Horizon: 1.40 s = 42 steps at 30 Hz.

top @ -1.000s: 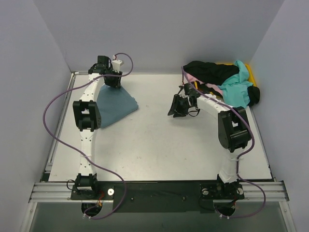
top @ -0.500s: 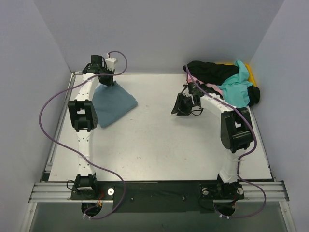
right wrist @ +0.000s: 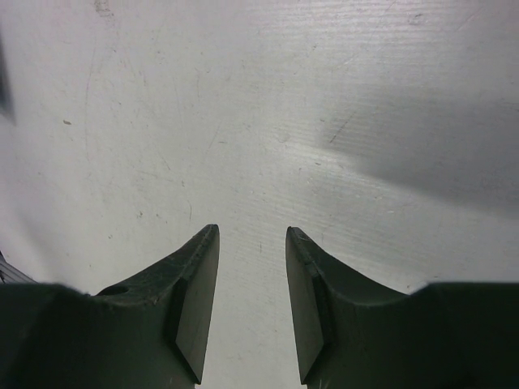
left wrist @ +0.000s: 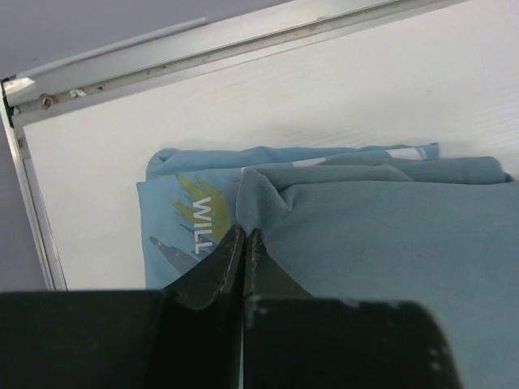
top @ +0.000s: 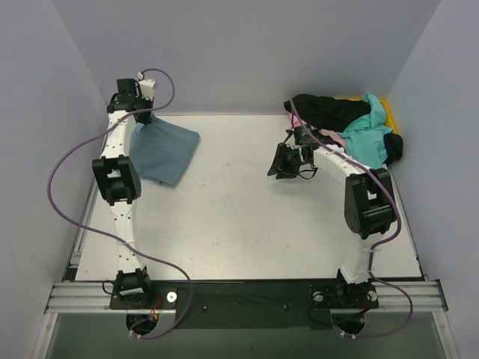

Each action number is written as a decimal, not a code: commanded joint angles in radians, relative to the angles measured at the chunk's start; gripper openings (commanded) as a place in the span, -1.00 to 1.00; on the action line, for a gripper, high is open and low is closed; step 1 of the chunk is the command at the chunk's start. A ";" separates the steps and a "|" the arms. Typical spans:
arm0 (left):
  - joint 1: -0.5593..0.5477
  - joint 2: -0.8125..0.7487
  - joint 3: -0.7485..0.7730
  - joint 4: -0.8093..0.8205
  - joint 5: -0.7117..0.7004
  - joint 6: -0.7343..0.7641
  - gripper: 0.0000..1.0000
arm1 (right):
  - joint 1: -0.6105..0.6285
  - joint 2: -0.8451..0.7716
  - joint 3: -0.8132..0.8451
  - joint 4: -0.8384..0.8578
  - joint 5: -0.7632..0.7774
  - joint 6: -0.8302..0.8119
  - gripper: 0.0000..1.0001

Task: Fold and stack the t-shirts
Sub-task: Put the neatly folded tshirt into the corner of the board with the left arm

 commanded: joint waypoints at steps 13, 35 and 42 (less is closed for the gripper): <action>-0.020 -0.001 0.034 0.187 -0.592 0.102 0.09 | -0.008 -0.069 -0.002 -0.031 -0.007 -0.015 -0.31; -0.021 -0.347 -0.586 -0.074 -0.231 -0.068 -0.95 | -0.010 -0.129 -0.126 0.038 -0.026 -0.015 -0.31; 0.005 -0.158 -0.422 -0.137 -0.487 -0.035 -0.98 | -0.013 -0.134 -0.131 0.042 -0.015 -0.019 -0.31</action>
